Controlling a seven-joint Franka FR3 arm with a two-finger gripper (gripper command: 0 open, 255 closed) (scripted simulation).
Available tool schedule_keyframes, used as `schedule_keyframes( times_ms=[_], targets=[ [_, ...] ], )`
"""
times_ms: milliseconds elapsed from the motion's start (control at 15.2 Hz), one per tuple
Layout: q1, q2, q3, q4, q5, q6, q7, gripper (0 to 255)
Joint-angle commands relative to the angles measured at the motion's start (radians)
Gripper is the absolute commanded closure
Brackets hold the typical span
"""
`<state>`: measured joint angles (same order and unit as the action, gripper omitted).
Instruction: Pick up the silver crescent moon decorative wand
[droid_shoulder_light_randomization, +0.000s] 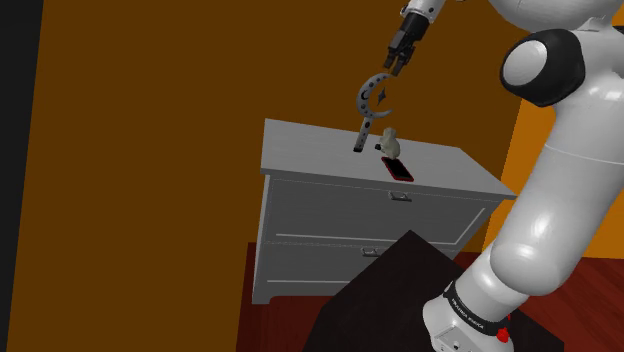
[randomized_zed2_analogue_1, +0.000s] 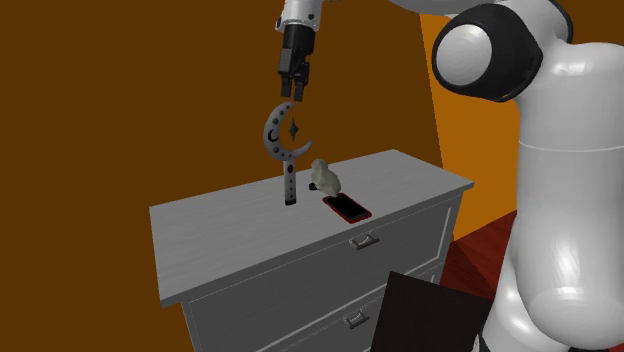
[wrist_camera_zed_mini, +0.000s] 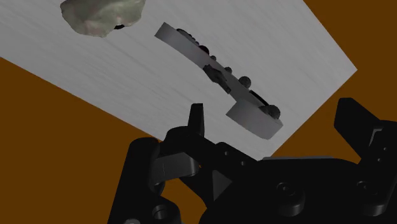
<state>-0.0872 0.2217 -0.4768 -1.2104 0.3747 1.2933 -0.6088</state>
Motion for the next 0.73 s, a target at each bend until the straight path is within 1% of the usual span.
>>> schedule_keyframes(
  times_ms=[0,264,396,462,660],
  targets=[
    [0.004,-0.003,0.001,-0.029,-0.002,0.025,-0.008,0],
    [0.02,-0.032,0.004,-0.122,-0.019,0.092,-0.018,0],
    [0.022,-0.035,0.004,-0.134,-0.021,0.101,-0.019,0],
    [0.024,-0.041,0.004,-0.14,-0.024,0.103,-0.018,255],
    [0.024,-0.042,0.005,-0.141,-0.024,0.103,-0.018,255]
  ],
)
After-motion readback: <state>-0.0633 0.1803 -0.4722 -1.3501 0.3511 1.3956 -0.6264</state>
